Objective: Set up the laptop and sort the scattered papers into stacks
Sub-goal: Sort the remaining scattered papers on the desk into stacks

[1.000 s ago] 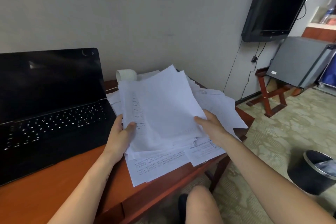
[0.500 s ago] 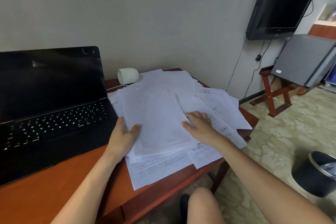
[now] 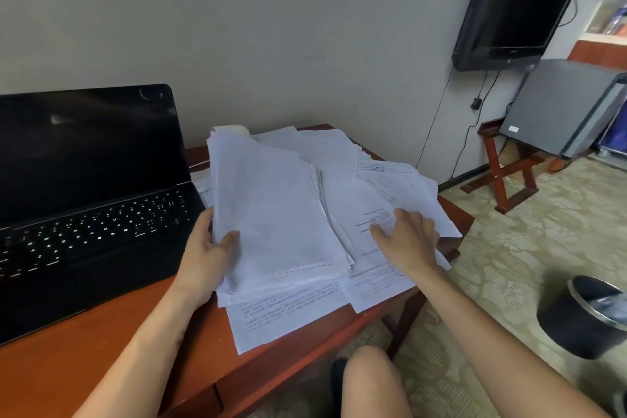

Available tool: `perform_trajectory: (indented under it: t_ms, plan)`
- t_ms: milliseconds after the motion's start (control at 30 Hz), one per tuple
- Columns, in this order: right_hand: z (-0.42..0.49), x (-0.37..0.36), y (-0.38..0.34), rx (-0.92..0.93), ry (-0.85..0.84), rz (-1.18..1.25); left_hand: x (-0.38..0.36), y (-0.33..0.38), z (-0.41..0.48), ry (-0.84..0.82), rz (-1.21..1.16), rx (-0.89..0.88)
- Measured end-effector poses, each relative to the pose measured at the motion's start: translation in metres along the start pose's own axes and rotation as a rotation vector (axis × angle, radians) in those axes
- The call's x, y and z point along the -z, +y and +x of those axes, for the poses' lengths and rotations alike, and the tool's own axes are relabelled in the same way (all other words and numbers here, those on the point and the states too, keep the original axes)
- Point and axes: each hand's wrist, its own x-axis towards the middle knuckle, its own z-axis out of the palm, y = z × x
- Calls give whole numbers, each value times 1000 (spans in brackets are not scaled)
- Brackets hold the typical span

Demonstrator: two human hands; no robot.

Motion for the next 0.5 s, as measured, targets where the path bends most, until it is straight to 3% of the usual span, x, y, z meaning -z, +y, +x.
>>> perform_trajectory:
  t_ms: [67, 200, 500]
  plan:
    - [-2, 8, 10, -61, -106, -151, 1, 2, -1, 25, -18, -20]
    - [3, 20, 12, -67, -164, -101, 2, 6, -7, 63, 1, -57]
    - [15, 30, 36, -4, -137, 511, 36, 9, -28, 185, -10, -62]
